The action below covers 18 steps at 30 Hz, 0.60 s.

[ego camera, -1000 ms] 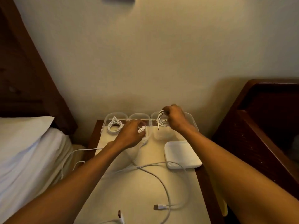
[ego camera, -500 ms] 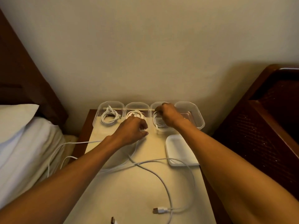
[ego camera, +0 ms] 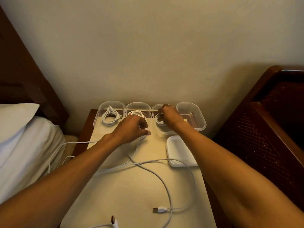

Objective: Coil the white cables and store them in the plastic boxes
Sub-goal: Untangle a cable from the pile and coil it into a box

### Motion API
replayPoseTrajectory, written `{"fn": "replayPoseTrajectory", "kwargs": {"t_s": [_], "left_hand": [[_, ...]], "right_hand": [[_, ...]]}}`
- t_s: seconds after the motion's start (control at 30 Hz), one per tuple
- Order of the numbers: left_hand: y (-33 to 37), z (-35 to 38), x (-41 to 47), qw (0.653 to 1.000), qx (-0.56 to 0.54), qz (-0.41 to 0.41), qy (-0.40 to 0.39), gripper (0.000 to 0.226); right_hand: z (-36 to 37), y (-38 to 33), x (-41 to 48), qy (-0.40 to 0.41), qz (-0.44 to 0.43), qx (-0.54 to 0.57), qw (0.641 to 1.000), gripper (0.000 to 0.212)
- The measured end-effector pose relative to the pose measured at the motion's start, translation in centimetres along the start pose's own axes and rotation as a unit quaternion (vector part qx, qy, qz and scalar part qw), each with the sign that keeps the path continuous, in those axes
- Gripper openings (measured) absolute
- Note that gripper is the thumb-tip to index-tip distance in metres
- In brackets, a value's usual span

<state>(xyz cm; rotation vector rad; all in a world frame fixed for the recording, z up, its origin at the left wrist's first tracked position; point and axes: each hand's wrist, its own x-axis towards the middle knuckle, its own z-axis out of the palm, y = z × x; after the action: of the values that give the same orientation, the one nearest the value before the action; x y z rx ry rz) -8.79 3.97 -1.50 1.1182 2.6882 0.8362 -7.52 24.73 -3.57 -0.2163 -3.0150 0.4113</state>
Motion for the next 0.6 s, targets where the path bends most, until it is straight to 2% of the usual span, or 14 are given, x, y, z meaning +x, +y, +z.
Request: {"fn": "replayPoseTrajectory", "kwargs": {"t_s": [0.1, 0.2, 0.27, 0.33, 0.47, 0.6], "left_hand": [[0.6, -1.9, -0.6, 0.999, -0.026, 0.011, 0.04, 0.019], [0.8, -4.2, -2.0, 0.994, -0.031, 0.006, 0.105, 0.02], [0.7, -5.5, -3.3, 0.991, -0.023, 0.011, 0.132, 0.023], [0.1, -6.5, -4.8, 0.99, -0.011, -0.001, 0.139, 0.023], [-2.2, -7.0, -8.4, 0.991, 0.005, -0.05, 0.122, 0.022], [-3.0, -6.1, -12.1, 0.998, 0.019, -0.064, 0.015, 0.021]], "right_hand": [[-1.2, -1.3, -1.0, 0.051, -0.018, 0.01, 0.998, 0.038], [-3.1, -3.5, -2.4, 0.114, -0.024, 0.095, 0.989, 0.049], [-4.0, -5.5, -3.5, 0.143, -0.046, 0.124, 0.981, 0.04], [-4.2, -7.6, -4.7, 0.139, -0.082, 0.141, 0.977, 0.028], [-3.5, -10.8, -7.4, 0.062, -0.132, 0.184, 0.972, 0.013], [-1.3, -11.9, -9.7, -0.109, -0.087, 0.102, 0.985, 0.02]]}}
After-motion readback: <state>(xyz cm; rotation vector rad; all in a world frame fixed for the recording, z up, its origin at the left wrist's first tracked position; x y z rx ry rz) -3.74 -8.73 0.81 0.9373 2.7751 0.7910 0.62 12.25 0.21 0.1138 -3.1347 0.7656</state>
